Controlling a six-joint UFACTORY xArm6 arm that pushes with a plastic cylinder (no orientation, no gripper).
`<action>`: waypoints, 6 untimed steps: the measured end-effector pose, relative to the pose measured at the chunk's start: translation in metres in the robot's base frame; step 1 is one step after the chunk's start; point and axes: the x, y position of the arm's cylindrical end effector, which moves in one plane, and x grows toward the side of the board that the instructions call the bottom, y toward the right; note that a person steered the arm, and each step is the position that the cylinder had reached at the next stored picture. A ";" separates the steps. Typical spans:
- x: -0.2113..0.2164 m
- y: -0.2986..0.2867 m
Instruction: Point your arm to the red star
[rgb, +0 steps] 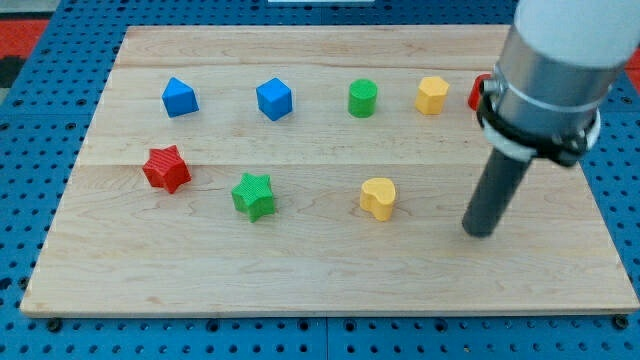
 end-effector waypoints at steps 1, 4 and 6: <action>-0.010 -0.030; -0.013 -0.246; -0.077 -0.300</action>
